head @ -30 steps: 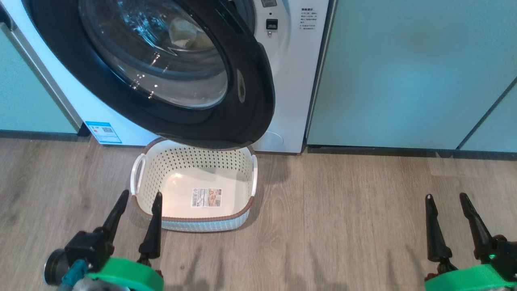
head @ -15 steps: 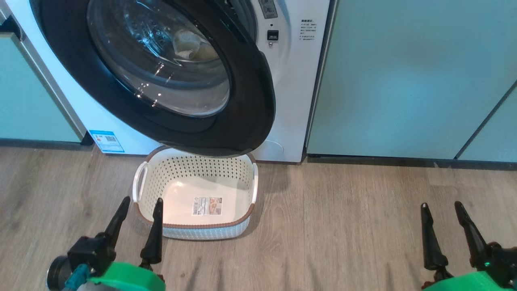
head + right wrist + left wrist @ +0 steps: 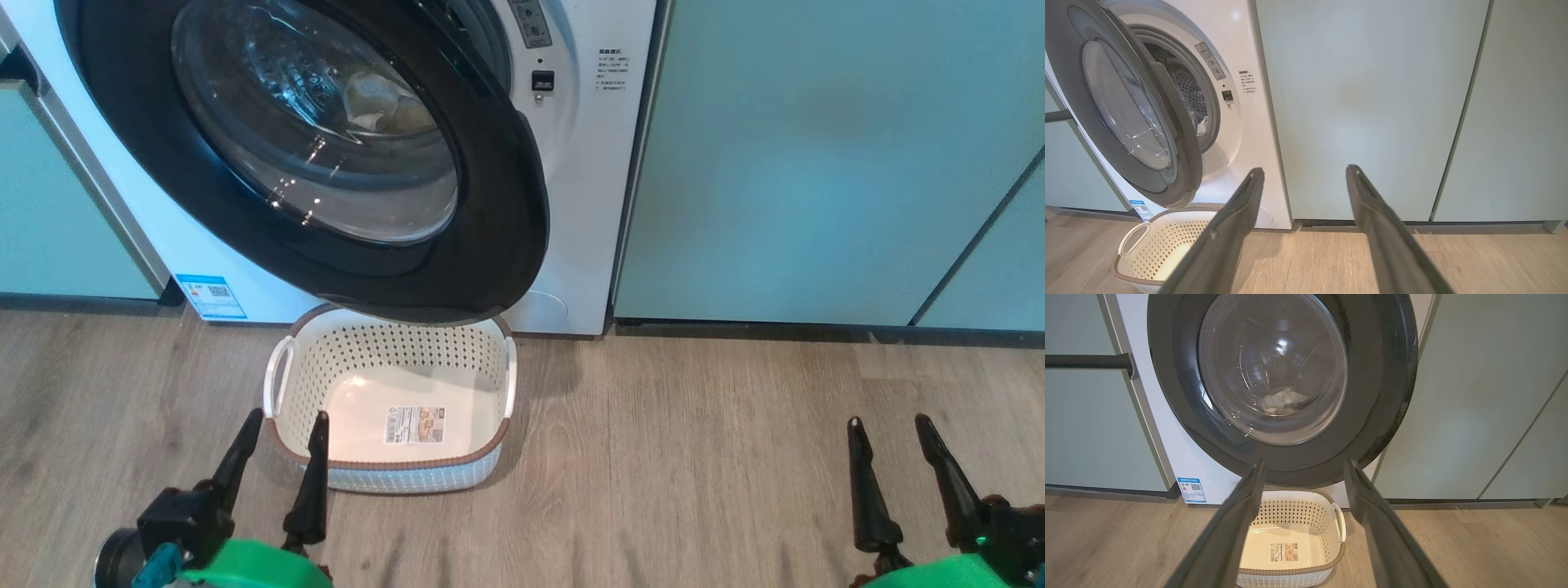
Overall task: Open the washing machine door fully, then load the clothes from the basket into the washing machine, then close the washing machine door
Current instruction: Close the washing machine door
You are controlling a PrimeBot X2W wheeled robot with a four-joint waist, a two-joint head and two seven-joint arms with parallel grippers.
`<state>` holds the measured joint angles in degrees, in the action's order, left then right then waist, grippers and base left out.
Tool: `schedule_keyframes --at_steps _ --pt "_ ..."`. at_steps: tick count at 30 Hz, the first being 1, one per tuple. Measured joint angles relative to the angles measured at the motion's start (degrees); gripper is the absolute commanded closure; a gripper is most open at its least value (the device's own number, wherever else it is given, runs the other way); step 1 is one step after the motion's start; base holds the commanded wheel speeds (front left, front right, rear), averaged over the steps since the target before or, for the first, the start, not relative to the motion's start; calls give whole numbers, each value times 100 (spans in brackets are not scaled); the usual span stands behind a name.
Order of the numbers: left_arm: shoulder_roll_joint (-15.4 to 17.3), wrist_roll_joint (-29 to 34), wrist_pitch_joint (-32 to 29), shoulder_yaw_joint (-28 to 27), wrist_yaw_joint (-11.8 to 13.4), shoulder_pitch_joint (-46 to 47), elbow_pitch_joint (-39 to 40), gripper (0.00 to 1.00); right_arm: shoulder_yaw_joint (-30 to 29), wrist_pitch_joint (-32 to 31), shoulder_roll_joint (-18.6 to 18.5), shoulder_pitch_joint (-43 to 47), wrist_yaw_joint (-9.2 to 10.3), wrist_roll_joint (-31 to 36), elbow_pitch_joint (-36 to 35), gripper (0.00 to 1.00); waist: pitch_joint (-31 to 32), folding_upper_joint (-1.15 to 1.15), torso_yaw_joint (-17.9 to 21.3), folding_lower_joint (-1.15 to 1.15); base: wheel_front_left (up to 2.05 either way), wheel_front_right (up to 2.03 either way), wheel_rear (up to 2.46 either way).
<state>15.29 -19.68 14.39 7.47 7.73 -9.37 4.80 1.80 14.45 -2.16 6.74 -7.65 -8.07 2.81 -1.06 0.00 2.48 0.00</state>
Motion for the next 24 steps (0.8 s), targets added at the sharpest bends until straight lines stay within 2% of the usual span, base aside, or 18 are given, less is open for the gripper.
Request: schedule_keyframes --at_steps 13,14,15,16,24 --pt "-1 0 0 3 0 0 -1 0 9 0 0 1 0 -1 2 0 23 0 -3 1 0 0 0" --pt "-2 0 0 4 1 0 -1 0 10 0 0 1 0 -1 3 32 30 0 -6 1 0 0 0" --pt "-3 0 0 5 1 0 -1 0 14 0 0 1 0 -12 4 85 34 0 -9 0 0 0 0" --pt "-3 0 0 7 1 0 -1 0 18 0 0 1 0 -32 5 100 38 0 -14 1 0 0 0" --pt "-8 1 1 29 0 2 1 0 2 -1 0 5 0 -144 38 100 23 0 -180 1 0 0 0"
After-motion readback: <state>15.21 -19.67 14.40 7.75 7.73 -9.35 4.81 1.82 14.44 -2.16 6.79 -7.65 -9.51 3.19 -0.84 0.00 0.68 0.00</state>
